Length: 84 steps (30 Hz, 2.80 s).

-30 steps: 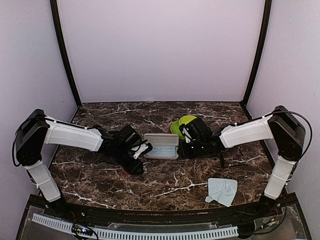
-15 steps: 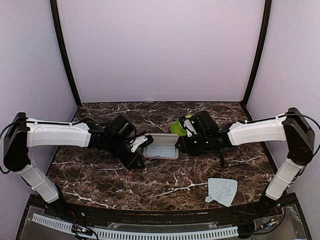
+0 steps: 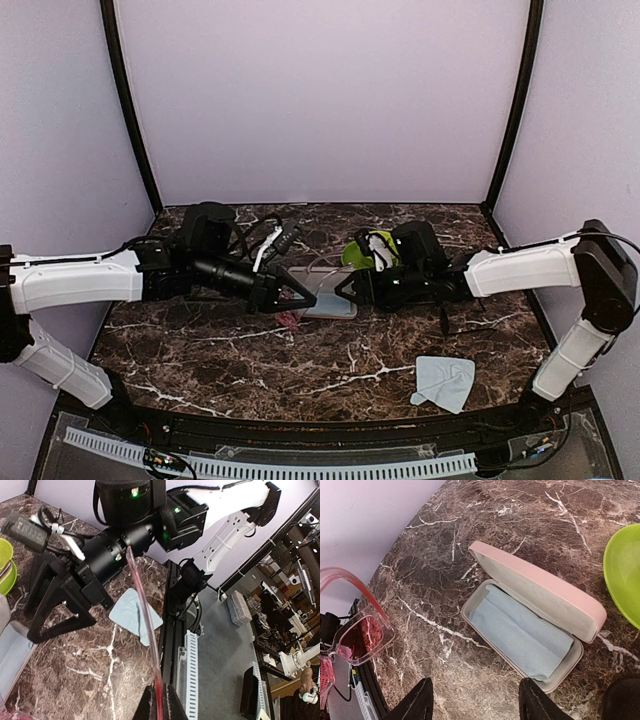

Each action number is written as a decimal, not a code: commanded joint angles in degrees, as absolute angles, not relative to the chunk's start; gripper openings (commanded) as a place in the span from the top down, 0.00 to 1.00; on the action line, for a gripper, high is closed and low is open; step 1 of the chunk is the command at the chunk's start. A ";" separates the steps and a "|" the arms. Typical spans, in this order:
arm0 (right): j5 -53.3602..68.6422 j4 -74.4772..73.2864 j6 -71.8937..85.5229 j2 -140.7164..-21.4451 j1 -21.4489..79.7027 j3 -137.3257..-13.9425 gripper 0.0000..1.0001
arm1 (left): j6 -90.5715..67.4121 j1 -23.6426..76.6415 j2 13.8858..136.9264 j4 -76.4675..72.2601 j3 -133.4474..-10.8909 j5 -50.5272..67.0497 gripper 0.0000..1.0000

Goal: Organize the sunglasses
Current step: Pick up the sunglasses from the center of the board, then fold the right temple of the sunglasses with the sunglasses.

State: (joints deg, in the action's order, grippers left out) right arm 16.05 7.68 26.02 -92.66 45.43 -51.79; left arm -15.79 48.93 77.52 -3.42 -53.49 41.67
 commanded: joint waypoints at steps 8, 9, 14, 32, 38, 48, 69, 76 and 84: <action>13.32 12.84 29.46 -89.11 43.44 -52.12 0.43 | -30.53 48.25 77.18 -28.01 -48.29 49.47 1.00; 13.86 13.22 29.83 -88.98 42.85 -52.12 0.44 | -30.93 48.25 77.37 -28.68 -48.01 49.83 1.00; 15.36 12.08 29.16 -89.18 40.93 -54.26 0.45 | -31.53 48.25 78.11 -29.70 -47.48 50.77 1.00; 13.66 3.89 20.14 -89.75 47.57 -60.27 0.49 | -30.20 48.25 81.01 -29.39 -48.23 50.60 1.00; 13.24 5.23 19.87 -89.17 49.99 -58.81 0.50 | -30.21 48.16 81.47 -29.14 -48.33 49.58 1.00; 17.69 8.76 20.34 -86.61 50.89 -54.24 0.44 | -29.38 47.46 81.08 -28.00 -47.46 47.99 1.00; 13.78 7.11 18.82 -84.67 51.05 -52.49 0.41 | -27.30 47.44 82.15 -26.06 -47.64 48.36 1.00; 10.63 5.87 19.83 -82.64 48.46 -50.48 0.43 | -27.67 47.47 82.42 -27.62 -47.75 50.72 1.00; 19.09 12.43 24.72 -86.59 47.79 -53.82 0.46 | -28.11 47.46 82.57 -28.89 -47.18 51.44 1.00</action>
